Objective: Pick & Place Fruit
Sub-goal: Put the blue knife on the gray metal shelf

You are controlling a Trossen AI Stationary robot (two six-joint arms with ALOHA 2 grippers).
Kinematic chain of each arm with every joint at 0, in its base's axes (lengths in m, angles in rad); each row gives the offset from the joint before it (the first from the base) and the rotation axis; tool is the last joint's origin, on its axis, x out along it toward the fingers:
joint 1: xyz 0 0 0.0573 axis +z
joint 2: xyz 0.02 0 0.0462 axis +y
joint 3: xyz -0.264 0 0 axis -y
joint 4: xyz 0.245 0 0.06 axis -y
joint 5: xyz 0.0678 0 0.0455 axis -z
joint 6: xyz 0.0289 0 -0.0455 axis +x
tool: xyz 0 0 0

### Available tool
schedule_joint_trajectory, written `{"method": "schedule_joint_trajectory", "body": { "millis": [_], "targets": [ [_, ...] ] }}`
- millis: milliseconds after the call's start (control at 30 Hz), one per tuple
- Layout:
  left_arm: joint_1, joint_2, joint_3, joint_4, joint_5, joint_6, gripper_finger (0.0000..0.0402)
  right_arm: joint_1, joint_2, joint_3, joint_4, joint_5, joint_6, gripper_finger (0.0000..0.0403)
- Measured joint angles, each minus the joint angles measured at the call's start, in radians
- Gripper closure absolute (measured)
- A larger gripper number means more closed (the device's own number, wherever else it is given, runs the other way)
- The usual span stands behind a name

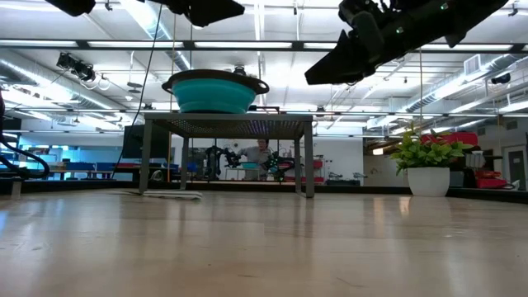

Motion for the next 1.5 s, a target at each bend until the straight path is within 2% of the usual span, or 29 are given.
{"method": "schedule_joint_trajectory", "body": {
  "millis": [167, 433, 1200, 1367, 1500],
  "targets": [
    [0.0, 0.0, 0.0, -0.001, 0.05, -0.028, 0.0028, 0.004, 0.0, 0.0, 0.0, 0.0, -0.003, 0.0194],
    [0.0, 0.0, 0.0, -0.017, 0.131, 0.028, 0.0028, 0.01, 0.0, 0.0, -0.003, -0.001, -0.004, 0.0194],
    [0.01, -0.008, 0.019, -0.016, 0.143, 0.026, 0.0028, 0.01, 0.0, 0.0, -0.004, -0.002, -0.014, 0.0194],
    [0.01, -0.008, 0.019, -0.016, 0.219, -0.07, 0.0028, 0.01, 0.0, 0.0, -0.001, -0.002, -0.014, 0.0194],
    [0.001, -0.008, 0.019, -0.036, 0.225, -0.26, 0.0028, 0.01, 0.0, 0.0, -0.001, -0.002, -0.014, 0.0194]
  ]
}}
